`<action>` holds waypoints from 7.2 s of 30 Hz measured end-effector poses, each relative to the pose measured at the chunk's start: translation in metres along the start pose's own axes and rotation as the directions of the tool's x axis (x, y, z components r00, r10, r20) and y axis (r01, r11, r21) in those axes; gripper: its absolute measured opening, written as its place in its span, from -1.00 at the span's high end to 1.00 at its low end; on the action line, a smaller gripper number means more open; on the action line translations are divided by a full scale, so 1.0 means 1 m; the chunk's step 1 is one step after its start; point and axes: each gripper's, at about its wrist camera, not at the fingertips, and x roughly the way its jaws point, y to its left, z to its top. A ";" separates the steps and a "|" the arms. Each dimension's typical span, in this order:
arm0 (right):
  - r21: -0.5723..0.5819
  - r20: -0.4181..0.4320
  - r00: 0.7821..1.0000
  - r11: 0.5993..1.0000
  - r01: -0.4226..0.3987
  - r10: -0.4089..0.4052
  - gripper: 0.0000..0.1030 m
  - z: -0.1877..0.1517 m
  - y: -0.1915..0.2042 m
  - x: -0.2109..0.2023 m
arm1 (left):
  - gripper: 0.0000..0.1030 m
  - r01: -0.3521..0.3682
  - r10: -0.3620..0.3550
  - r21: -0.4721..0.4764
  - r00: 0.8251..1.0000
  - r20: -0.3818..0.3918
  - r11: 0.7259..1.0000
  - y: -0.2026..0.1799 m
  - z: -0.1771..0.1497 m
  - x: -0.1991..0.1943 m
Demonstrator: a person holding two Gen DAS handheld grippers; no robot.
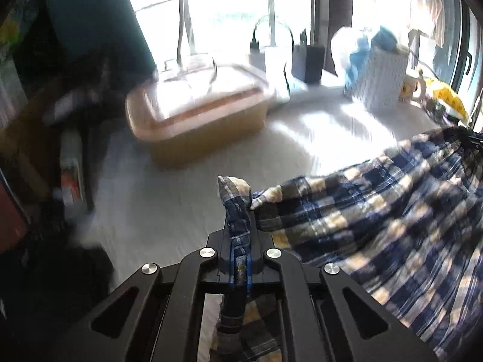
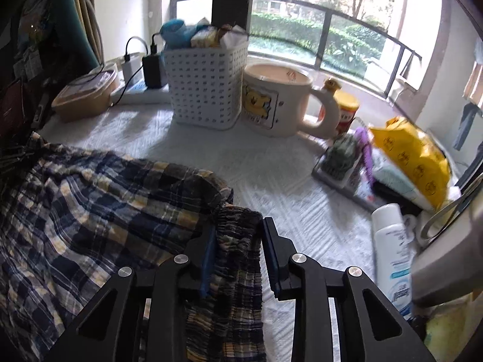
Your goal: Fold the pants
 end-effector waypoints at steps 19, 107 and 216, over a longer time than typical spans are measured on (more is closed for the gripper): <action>0.053 0.065 0.971 0.973 0.225 -0.228 0.74 0.058 -0.038 0.016 | 0.83 -0.093 0.055 0.123 0.958 0.282 0.988 -0.019 0.112 0.005; 0.170 -0.013 0.992 0.977 0.129 -0.128 0.53 -0.178 0.017 -0.155 | -0.45 0.208 -0.222 -0.144 0.971 -0.091 0.967 -0.011 -0.203 -0.155; -0.072 0.119 0.948 0.950 0.304 -0.294 -0.48 -0.238 0.068 -0.242 | 0.90 0.391 -0.403 0.113 0.908 0.116 0.913 -0.012 -0.186 -0.229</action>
